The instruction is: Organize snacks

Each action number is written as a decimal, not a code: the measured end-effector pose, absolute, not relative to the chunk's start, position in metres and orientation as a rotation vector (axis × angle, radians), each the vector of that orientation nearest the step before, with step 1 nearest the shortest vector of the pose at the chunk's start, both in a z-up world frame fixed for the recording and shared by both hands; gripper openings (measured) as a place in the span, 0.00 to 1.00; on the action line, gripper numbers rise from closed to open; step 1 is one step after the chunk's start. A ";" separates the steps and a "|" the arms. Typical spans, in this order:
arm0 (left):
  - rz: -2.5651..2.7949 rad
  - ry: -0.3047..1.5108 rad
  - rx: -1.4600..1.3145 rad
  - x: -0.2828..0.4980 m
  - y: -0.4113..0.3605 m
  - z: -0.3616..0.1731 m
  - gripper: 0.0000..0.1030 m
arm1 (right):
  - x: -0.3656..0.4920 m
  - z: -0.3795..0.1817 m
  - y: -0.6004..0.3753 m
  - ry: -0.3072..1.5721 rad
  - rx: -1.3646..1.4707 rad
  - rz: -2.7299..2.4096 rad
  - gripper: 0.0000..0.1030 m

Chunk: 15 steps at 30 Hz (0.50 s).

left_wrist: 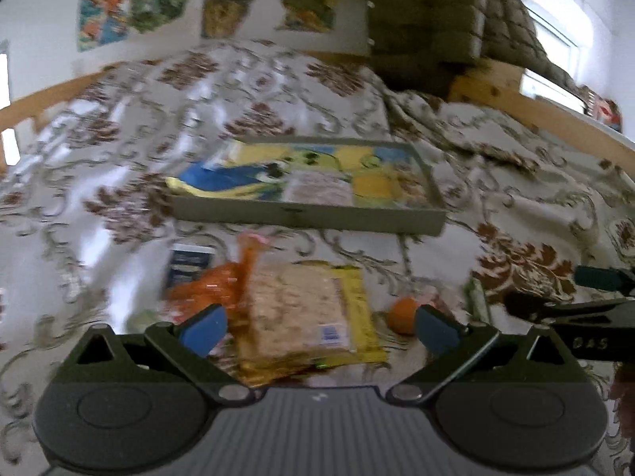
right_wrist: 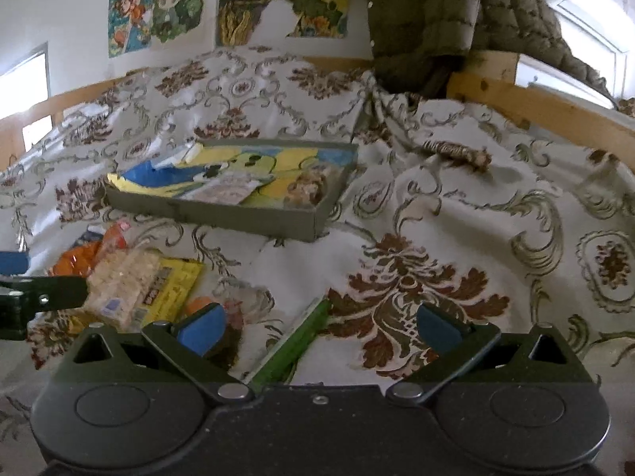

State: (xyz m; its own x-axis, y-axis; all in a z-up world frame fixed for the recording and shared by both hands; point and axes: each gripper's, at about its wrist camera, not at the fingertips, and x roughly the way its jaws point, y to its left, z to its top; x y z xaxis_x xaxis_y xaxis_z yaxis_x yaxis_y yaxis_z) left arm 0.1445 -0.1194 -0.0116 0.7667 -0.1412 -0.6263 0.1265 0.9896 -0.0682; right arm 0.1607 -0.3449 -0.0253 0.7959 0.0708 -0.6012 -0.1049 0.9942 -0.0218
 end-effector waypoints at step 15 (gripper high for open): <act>-0.357 0.737 0.007 0.184 -0.144 -0.028 1.00 | 0.185 -0.055 -0.350 0.742 -0.027 0.142 0.85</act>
